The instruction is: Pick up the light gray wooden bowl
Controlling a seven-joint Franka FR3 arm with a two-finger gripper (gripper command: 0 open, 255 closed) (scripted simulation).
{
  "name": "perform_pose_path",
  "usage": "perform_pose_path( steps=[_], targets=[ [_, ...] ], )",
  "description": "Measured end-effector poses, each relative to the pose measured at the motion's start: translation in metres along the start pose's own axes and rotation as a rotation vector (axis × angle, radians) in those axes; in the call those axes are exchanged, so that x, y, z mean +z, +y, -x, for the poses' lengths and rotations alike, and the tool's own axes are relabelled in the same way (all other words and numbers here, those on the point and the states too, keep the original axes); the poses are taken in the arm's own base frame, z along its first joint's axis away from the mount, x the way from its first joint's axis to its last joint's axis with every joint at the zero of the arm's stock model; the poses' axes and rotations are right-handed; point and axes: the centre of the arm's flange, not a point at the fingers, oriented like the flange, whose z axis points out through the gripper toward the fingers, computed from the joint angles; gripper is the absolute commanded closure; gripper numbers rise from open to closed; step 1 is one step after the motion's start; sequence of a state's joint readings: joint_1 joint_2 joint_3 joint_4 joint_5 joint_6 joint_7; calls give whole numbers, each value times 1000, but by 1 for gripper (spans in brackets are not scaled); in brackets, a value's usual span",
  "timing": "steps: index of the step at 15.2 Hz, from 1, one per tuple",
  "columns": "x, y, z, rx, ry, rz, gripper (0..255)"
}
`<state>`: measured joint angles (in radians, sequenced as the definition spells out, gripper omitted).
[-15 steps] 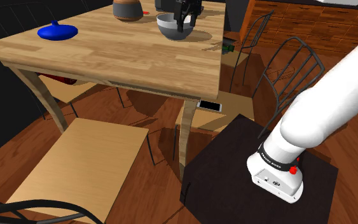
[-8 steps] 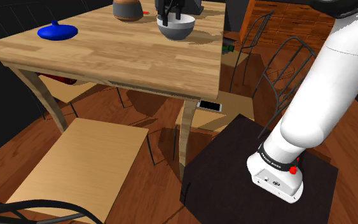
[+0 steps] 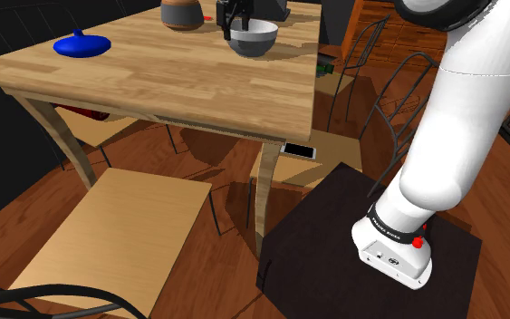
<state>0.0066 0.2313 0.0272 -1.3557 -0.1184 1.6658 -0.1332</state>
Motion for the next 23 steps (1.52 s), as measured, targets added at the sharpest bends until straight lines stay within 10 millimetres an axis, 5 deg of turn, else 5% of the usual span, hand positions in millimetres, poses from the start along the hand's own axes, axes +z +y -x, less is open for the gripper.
perform_pose_path(
  steps=[3, 4, 15, 23],
  targets=[
    [15, -1, 1, 0, 0, 0, 0],
    [17, -2, 1, 0, 0, 0, 255],
    [16, -2, 1, 1, 1, 1, 255],
    [-23, 2, -2, 0, 0, 0, 255]
  ],
)
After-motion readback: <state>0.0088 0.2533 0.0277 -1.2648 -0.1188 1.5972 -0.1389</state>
